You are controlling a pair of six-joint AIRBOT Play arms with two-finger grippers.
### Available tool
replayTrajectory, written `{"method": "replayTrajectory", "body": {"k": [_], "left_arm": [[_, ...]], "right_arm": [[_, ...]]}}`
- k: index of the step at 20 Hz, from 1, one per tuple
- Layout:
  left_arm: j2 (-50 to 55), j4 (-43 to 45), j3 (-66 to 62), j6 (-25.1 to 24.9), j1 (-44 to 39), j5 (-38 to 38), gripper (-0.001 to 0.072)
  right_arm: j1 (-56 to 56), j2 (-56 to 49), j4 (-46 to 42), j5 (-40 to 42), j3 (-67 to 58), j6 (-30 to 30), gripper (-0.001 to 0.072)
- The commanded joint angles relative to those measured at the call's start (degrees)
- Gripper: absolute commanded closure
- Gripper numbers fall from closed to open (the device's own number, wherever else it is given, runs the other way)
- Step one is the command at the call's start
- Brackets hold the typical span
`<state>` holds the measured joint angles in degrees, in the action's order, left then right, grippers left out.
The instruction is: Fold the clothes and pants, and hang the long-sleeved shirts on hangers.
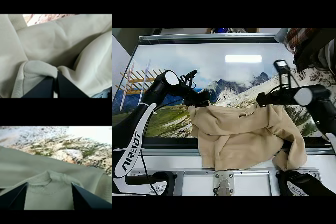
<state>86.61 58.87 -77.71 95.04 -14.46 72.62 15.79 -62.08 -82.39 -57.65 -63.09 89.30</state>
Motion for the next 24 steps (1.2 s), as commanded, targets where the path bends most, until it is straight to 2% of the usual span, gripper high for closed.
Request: {"method": "replayTrajectory", "body": {"k": [1, 3, 4, 7, 9, 17, 22, 24], "left_arm": [[0.11, 0.02, -0.13, -0.15, -0.09, -0.07, 0.069], [0.11, 0.02, -0.13, -0.17, -0.09, -0.24, 0.069], [0.11, 0.02, -0.13, -0.17, -0.09, -0.46, 0.069], [0.11, 0.02, -0.13, -0.22, -0.09, -0.72, 0.069], [0.11, 0.02, -0.13, -0.33, -0.09, -0.66, 0.069], [0.04, 0.0, -0.13, -2.08, -0.09, -0.11, 0.0691], [-1.25, 0.42, -0.11, -5.2, 0.09, 2.25, 0.069], [-3.85, 3.28, -0.13, -5.2, 0.35, 2.19, 0.069]], "right_arm": [[11.89, -2.23, -22.58, -2.05, -0.11, 14.05, 0.0123], [16.39, -5.51, -32.15, -5.95, -0.33, 25.9, 0.0123], [17.38, -7.56, -33.68, -7.8, -0.57, 28.98, 0.0123], [17.53, -12.2, -33.88, -10.32, -0.57, 40.11, 0.0123], [17.53, -13.6, -33.92, -9.81, -0.57, 45.38, 0.0123], [17.51, -16.98, -35.5, -8.17, -0.57, 56.41, 0.0123], [16.98, -18.1, -38.97, -10.8, -0.57, 56.48, 0.0125], [16.79, -18.03, -41.35, -13.7, -0.57, 56.43, 0.0125]]}}
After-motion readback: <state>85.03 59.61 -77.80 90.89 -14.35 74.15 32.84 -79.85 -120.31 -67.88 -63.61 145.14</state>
